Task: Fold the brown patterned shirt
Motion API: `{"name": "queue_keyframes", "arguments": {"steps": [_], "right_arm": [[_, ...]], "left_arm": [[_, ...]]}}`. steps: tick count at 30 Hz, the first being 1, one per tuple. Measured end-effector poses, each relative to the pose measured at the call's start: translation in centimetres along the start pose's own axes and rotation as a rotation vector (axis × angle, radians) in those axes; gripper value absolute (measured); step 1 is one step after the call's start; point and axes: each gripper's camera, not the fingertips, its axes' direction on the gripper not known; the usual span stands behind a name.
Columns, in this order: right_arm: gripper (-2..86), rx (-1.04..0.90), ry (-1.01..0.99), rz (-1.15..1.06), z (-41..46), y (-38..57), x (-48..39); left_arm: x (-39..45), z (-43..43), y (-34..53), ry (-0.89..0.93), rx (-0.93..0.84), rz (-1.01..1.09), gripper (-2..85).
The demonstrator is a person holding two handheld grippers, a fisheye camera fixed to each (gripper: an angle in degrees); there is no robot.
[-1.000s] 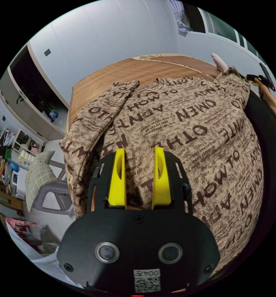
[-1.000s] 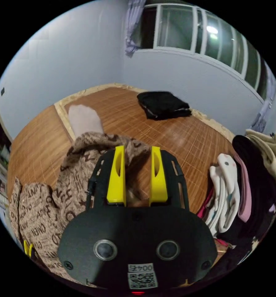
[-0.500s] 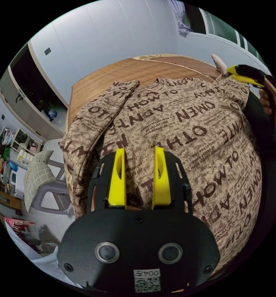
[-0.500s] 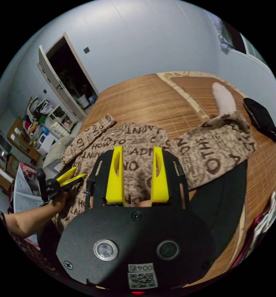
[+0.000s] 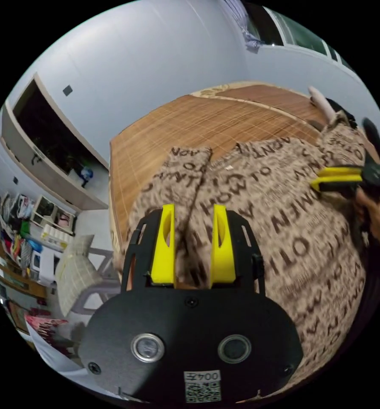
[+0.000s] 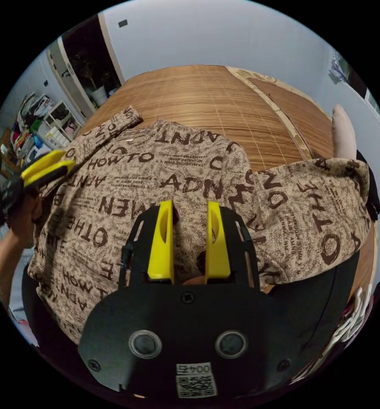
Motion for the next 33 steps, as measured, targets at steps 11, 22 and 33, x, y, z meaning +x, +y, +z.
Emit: {"name": "queue_keyframes", "arguments": {"steps": [11,22,33], "right_arm": [[11.7,0.005,0.042,-0.026,3.1,-1.5,0.1],[11.6,0.004,0.054,-0.034,5.1,-2.9,0.5],[11.6,0.019,0.059,-0.037,6.3,-4.0,1.1]], "left_arm": [[-3.4,6.4,-5.5,0.053,-0.115,-0.006,8.3],[-10.6,3.9,-4.8,0.097,-0.085,-0.13,1.8],[-26.1,-12.3,3.0,-0.259,0.239,-0.357,1.5]]}}
